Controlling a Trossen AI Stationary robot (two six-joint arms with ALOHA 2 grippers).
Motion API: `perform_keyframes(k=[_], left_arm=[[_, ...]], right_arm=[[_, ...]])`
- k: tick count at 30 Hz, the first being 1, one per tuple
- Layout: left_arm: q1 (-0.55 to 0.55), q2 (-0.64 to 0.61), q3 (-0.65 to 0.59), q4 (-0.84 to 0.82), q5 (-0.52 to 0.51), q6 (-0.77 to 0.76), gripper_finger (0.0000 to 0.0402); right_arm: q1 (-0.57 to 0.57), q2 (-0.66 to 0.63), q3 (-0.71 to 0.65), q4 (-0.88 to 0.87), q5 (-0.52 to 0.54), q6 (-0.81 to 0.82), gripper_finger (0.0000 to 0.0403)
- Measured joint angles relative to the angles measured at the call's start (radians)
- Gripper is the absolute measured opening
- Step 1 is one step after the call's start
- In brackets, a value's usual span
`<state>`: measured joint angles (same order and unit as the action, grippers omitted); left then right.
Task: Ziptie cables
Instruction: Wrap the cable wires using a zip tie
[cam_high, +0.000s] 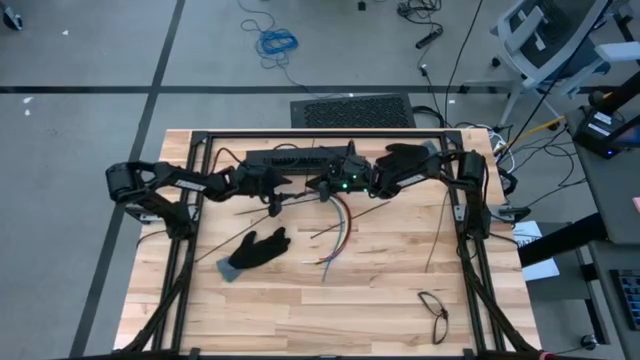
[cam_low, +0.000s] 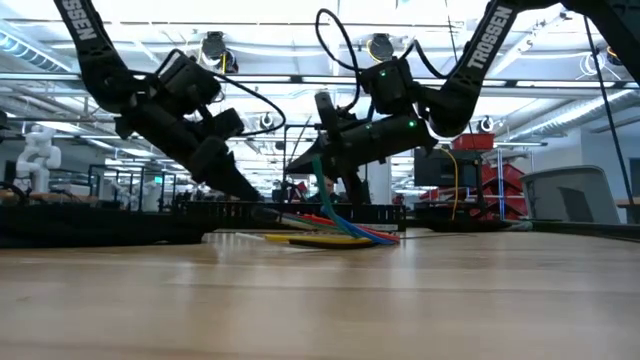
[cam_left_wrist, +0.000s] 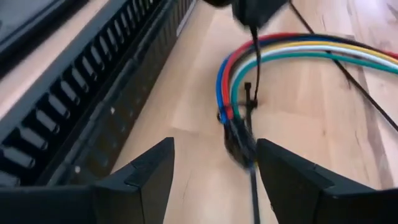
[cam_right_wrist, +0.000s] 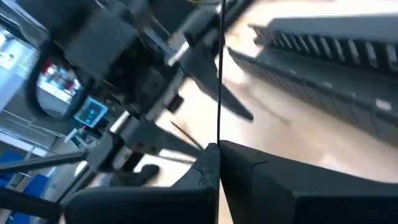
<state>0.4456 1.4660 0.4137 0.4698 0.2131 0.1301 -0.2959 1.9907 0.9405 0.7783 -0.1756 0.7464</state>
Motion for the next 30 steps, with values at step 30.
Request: perform_keyframes(k=[30], left_arm=[[-0.104, 0.181, 0.053, 0.147, 0.018, 0.226, 0.0117]], right_arm=[[0.028, 0.000, 0.000, -0.050, -0.015, 0.046, 0.0000]])
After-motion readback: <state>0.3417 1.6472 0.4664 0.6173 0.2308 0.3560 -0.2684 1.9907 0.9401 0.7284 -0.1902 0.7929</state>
